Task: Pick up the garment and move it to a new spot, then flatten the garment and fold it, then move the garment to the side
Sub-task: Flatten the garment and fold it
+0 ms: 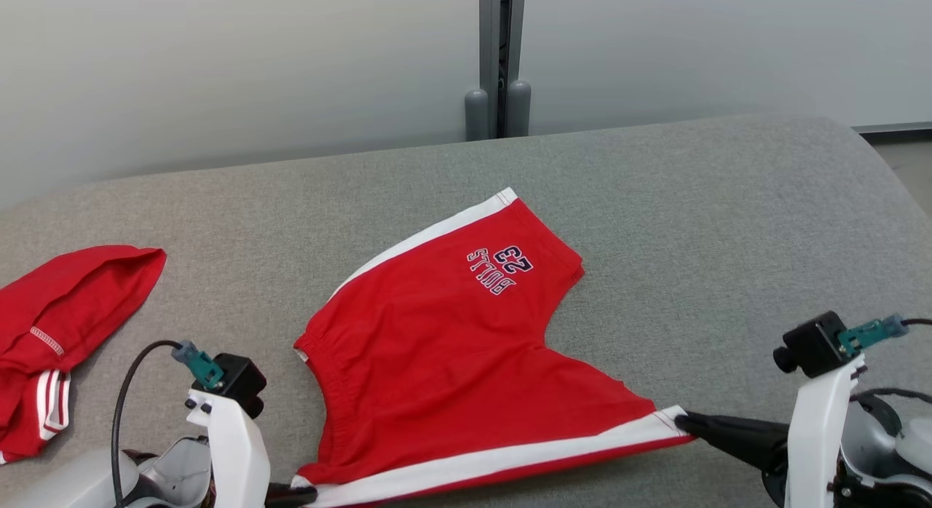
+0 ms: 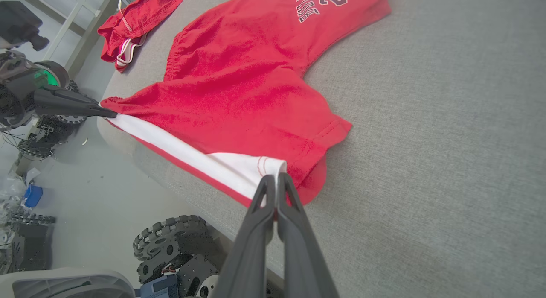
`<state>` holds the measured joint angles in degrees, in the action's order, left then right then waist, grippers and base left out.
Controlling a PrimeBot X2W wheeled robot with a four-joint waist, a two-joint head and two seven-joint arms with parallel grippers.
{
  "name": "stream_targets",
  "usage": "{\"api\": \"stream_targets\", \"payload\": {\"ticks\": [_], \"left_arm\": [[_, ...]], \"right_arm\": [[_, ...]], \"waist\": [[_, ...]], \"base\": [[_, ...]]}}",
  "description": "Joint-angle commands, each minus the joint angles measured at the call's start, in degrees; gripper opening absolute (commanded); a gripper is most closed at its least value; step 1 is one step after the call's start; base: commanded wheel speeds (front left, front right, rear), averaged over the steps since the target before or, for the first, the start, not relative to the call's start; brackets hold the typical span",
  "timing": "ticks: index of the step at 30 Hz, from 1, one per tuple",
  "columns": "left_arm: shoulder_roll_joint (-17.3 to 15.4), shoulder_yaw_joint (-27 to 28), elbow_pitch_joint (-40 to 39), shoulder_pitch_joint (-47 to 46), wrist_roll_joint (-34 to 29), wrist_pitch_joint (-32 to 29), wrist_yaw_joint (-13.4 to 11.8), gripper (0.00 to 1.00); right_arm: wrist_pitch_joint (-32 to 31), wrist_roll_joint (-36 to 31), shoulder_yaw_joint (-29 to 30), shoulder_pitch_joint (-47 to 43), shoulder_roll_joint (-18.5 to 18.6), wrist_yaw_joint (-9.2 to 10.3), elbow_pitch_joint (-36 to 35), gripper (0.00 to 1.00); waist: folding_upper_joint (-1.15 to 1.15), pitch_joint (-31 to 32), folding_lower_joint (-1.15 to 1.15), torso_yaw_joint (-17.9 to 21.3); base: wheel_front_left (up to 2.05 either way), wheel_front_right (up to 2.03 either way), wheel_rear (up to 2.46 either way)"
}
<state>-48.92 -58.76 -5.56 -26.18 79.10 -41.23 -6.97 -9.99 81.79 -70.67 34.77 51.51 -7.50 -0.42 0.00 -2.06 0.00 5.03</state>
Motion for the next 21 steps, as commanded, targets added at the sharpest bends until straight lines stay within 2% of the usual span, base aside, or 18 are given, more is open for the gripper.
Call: {"api": "stream_targets", "payload": {"ticks": [1,7,11,12,13,21], "left_arm": [[0.3,0.7,0.1,-0.8,0.2,0.5,-0.2,0.00],[3.3,2.4,3.9,-5.0,-0.2,0.9,1.0,0.00],[6.8,3.7,8.8,-9.2,0.4,0.5,2.2,0.00],[8.7,4.6,11.6,-11.1,1.0,0.7,2.8,0.00],[8.7,4.6,11.6,-11.1,1.0,0.7,2.8,0.00],[14.8,6.1,21.1,-18.0,0.8,0.4,5.3,0.00]], "right_arm": [[-0.8,0.5,1.0,1.2,-0.5,0.00,0.9,0.00],[-3.6,2.1,4.5,5.6,-4.0,0.00,4.3,0.00],[-4.9,2.1,6.1,8.4,-5.7,-0.01,7.0,0.00],[-5.9,2.3,6.7,10.0,-6.4,0.00,8.4,0.00],[-5.9,2.3,6.7,10.0,-6.4,0.00,8.4,0.00],[-11.0,1.7,7.5,16.6,-9.0,0.00,14.7,0.00]], "waist": [[0.00,-0.8,0.00,0.1],[0.00,-3.3,0.00,-0.9],[0.00,-4.3,0.00,-2.3],[0.00,-4.9,0.00,-3.0],[0.00,-4.9,0.00,-3.0],[0.00,-8.0,0.00,-5.2]], "base": [[0.00,0.00,0.00],[0.00,0.00,0.00],[0.00,0.00,0.00],[0.00,0.00,0.00],[0.00,0.00,0.00],[0.00,0.00,0.00]]}}
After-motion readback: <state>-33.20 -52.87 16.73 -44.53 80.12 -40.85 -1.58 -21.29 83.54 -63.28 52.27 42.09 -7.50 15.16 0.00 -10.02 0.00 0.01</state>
